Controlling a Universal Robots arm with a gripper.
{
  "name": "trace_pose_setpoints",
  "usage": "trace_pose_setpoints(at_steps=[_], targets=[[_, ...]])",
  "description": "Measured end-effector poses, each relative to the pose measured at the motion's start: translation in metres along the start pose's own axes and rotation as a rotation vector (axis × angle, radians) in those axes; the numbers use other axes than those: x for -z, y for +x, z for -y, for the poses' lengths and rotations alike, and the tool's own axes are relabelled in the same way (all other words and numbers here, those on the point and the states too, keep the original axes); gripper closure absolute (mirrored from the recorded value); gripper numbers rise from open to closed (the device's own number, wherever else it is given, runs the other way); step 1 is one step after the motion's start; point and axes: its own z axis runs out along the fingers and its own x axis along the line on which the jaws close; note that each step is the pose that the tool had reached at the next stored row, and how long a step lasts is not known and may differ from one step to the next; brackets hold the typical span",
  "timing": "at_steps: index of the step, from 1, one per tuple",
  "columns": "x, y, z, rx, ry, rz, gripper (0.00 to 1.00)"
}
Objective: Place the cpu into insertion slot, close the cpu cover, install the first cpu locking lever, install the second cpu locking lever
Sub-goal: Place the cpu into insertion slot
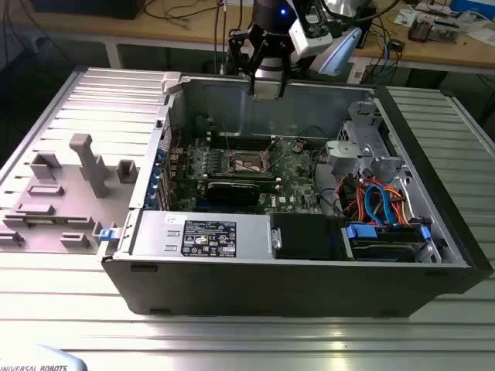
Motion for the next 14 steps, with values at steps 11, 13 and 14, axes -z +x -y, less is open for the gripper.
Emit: trace_pose_setpoints(at_steps=[11,13,14], targets=[[0.0,0.0,0.0,-0.004,-0.0001,0.0003,0.46],[-0.0002,0.0,0.0,-0.032,-0.0006,0.0028,0.46],[-0.0003,0.0,0.0,-0.044,-0.0008,0.0038,0.46]])
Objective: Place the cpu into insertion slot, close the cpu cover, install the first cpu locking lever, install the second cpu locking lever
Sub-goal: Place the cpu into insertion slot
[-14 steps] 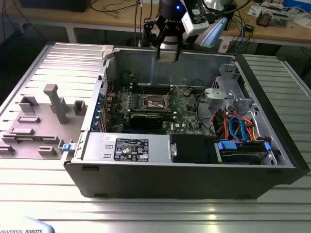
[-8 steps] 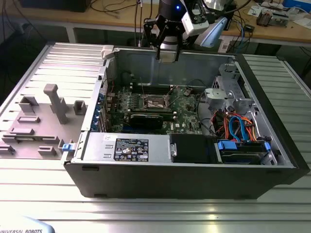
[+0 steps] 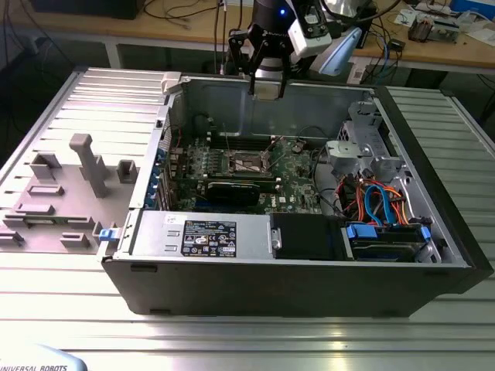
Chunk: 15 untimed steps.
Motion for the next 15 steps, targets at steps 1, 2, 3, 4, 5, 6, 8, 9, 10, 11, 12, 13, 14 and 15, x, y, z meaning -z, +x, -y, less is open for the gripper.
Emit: trace_pose_setpoints(at_steps=[1,2,3,4,5,6,8,9,10,11,12,13,14,15], targets=[[-0.0002,0.0,0.0,-0.024,-0.0003,0.0022,0.46],[-0.0003,0.0,0.0001,-0.036,-0.0006,0.0033,0.46],[-0.0003,0.0,0.0,-0.044,-0.0008,0.004,0.46],[-0.0004,0.0,0.0,-0.045,-0.0009,0.0041,0.46],[-0.0004,0.0,0.0,-0.045,-0.0009,0.0041,0.46],[-0.0004,0.0,0.0,-0.045,-0.0009,0.0042,0.46],[-0.0004,0.0,0.0,-0.045,-0.0009,0.0041,0.46],[-0.0004,0.0,0.0,-0.046,-0.0008,0.0042,0.46],[-0.0004,0.0,0.0,-0.046,-0.0009,0.0042,0.46],[-0.0004,0.0,0.0001,-0.046,-0.0008,0.0043,0.46],[-0.0004,0.0,0.0,-0.05,-0.0008,0.0047,0.46],[-0.0005,0.0,0.0001,-0.062,-0.0006,0.0057,0.46],[-0.0007,0.0,0.0,-0.075,-0.0007,0.007,0.46],[-0.0009,0.0,0.0001,-0.092,-0.0004,0.0084,0.46]])
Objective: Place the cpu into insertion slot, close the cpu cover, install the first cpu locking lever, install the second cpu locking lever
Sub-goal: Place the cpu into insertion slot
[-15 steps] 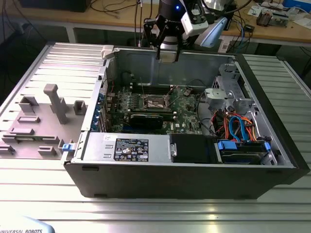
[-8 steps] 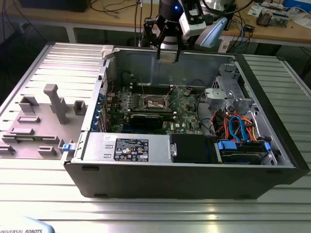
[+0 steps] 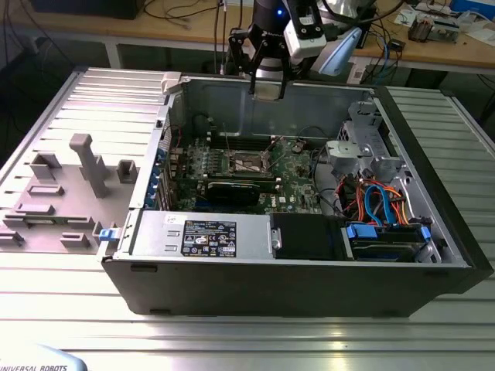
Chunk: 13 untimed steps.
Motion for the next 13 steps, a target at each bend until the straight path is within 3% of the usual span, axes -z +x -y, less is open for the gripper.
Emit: trace_pose_setpoints(at_steps=[3,13], targets=[[-0.0004,0.0002,0.0001,-0.036,-0.0006,0.0032,0.46],[-0.0004,0.0009,0.0002,-0.036,-0.0007,0.0032,0.46]])
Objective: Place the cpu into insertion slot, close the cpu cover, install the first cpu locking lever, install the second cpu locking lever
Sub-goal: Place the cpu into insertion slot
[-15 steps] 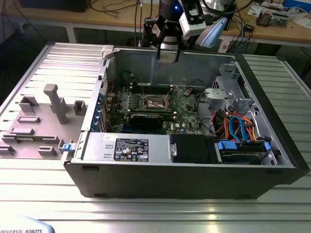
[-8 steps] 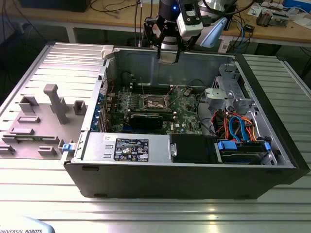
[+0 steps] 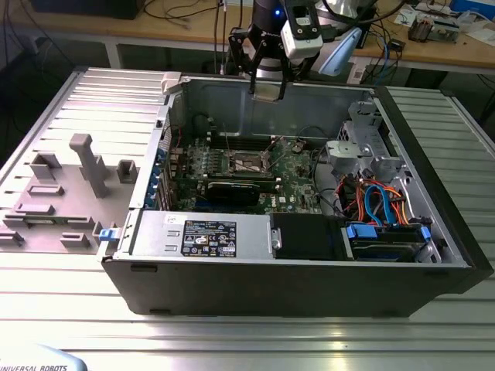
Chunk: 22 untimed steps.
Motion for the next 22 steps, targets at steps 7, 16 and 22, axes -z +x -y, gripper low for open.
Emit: trace_pose_setpoints(at_steps=[7,16,22], targets=[[0.0,0.0002,0.0001,-0.042,0.0015,0.0041,0.46],[-0.0003,0.0001,0.0,-0.129,0.0015,0.0121,0.46],[-0.0002,0.0001,0.0001,-0.129,0.0016,0.0121,0.46]])
